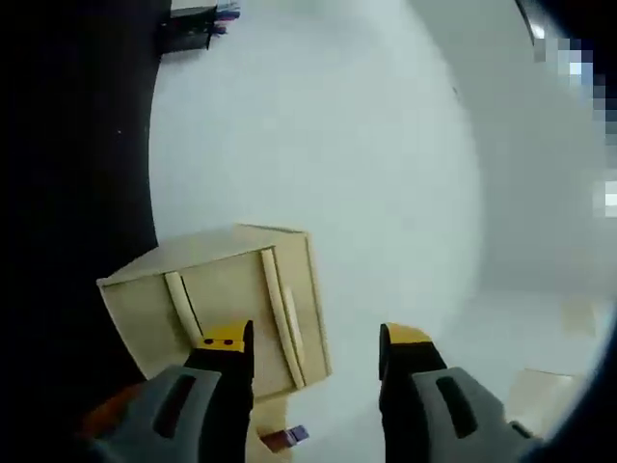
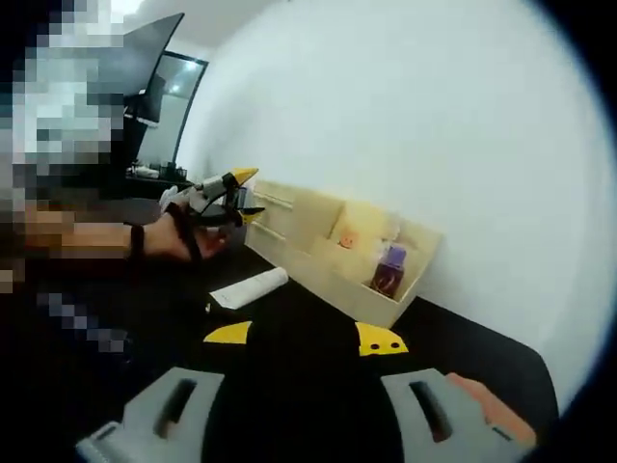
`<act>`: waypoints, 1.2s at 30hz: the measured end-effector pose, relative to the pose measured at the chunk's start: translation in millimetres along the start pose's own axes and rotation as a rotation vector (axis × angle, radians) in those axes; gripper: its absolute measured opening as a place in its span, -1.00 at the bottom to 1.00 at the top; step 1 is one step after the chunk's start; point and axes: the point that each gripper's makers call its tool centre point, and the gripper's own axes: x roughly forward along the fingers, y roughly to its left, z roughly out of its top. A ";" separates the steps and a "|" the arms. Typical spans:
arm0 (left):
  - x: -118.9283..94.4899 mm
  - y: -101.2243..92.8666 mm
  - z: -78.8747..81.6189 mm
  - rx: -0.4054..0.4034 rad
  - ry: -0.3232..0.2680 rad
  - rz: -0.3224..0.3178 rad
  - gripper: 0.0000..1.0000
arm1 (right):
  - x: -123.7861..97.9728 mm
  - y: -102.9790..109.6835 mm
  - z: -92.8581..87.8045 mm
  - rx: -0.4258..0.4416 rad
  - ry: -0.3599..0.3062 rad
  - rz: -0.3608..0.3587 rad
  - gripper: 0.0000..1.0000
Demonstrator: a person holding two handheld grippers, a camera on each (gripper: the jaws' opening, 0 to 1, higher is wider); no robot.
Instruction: Open the drawer, pick up the cosmetic bottles from the table one by one, place them into the drawer, release the gripper, close the drawer, and move the gripper away
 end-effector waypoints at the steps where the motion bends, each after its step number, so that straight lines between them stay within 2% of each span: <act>1: -0.4 1.9 1.0 -0.006 -0.008 0.003 -0.14 | 0.4 0.7 -0.3 0.001 0.001 0.002 -0.30; 4: -3.1 5.7 1.2 -0.014 -0.022 0.018 -0.27 | 2.3 3.3 -3.4 -0.009 0.014 0.007 -0.31; 10: 1.6 6.9 7.7 -0.014 -0.035 0.007 -0.33 | 5.5 7.9 -8.0 -0.020 0.029 0.023 -0.31; 18: 6.5 16.8 21.4 -0.040 -0.087 0.004 -0.48 | 6.1 5.3 -9.1 -0.025 0.039 0.028 -0.32; 20: 11.7 20.5 21.6 -0.047 -0.092 0.001 -0.48 | 5.8 6.1 -9.3 -0.022 0.038 0.030 -0.32; 28: 7.9 16.8 23.7 -0.056 -0.120 -0.022 -0.51 | 6.1 8.5 -11.3 -0.030 0.044 0.033 -0.33; 32: 5.6 14.4 21.6 -0.060 -0.117 -0.028 -0.62 | 5.0 9.9 -9.6 -0.029 0.039 0.033 -0.35; 36: 6.1 15.5 23.0 -0.058 -0.118 -0.027 -0.64 | 4.3 11.0 -9.4 -0.032 0.038 0.033 -0.35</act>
